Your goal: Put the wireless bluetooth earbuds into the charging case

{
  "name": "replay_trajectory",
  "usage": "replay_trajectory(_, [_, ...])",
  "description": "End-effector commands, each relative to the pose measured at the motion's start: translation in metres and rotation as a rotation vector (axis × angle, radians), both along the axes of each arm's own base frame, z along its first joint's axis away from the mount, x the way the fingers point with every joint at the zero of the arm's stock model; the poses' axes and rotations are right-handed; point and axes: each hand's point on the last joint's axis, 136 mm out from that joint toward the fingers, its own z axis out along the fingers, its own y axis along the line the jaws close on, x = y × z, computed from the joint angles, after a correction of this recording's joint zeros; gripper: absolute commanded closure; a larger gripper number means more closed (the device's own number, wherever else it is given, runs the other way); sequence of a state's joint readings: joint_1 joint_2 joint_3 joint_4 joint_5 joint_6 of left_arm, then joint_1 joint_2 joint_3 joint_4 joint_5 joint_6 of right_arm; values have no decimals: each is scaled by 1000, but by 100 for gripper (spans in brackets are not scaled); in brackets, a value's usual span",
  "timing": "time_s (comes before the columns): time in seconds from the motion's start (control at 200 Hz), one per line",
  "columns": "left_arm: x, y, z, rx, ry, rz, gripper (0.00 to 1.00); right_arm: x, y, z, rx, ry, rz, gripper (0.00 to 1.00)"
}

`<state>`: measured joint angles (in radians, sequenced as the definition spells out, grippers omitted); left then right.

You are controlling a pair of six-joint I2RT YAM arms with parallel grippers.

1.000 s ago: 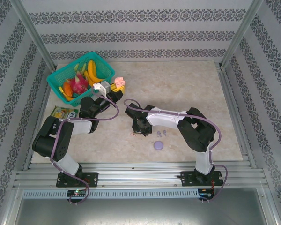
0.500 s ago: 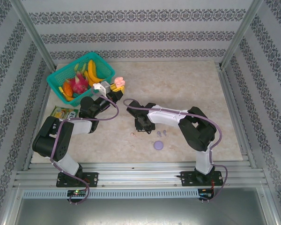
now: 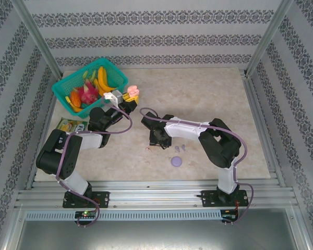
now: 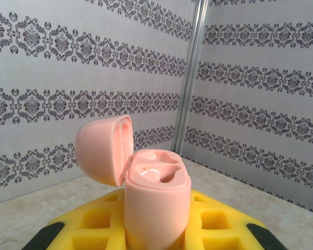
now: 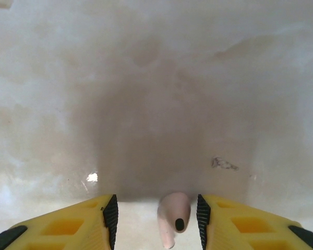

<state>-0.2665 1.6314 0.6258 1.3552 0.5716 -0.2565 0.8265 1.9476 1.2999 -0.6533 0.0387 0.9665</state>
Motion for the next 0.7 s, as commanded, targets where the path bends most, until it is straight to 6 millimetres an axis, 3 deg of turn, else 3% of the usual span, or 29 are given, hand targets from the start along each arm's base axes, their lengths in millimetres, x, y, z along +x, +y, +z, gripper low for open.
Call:
replay_trajectory(0.0, [-7, 3, 24, -31, -77, -13, 100, -1, -3, -2, 23, 26, -115, 55])
replay_trajectory(0.694, [-4, 3, 20, -31, -68, -10, 100, -8, -14, -14, -60, 66, -166, 63])
